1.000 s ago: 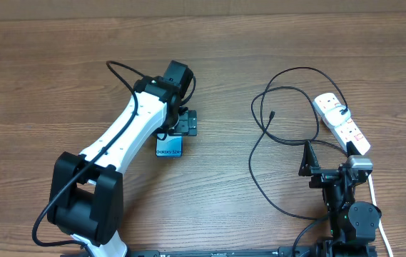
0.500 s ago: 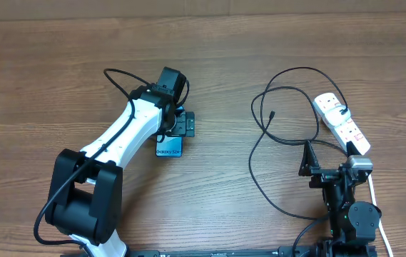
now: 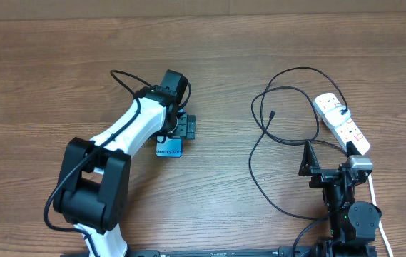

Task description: Plug charger to phone and switch on socket

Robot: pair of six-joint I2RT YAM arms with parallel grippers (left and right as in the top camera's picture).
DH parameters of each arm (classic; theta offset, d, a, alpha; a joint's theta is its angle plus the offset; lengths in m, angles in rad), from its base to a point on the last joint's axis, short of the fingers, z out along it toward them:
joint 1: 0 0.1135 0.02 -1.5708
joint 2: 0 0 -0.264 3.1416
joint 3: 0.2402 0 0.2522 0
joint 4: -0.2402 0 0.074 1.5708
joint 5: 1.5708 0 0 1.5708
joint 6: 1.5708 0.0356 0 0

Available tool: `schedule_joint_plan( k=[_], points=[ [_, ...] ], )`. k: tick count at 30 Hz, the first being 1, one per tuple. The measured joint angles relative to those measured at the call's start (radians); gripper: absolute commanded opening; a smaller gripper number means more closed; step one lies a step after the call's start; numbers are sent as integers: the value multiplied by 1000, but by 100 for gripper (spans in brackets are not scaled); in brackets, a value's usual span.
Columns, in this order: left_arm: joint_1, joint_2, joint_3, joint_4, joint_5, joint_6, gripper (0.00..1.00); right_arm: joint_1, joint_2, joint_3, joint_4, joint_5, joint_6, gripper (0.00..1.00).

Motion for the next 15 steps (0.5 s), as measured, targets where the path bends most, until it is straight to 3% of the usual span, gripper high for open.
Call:
schedule_joint_plan(
  k=[12,15],
  points=[
    [0,66,7,17,-1,-2,100,0,0,0,0,0,0,100],
    [0,67,8,16,-1,-2,94,0,0,0,0,0,0,100]
  ],
)
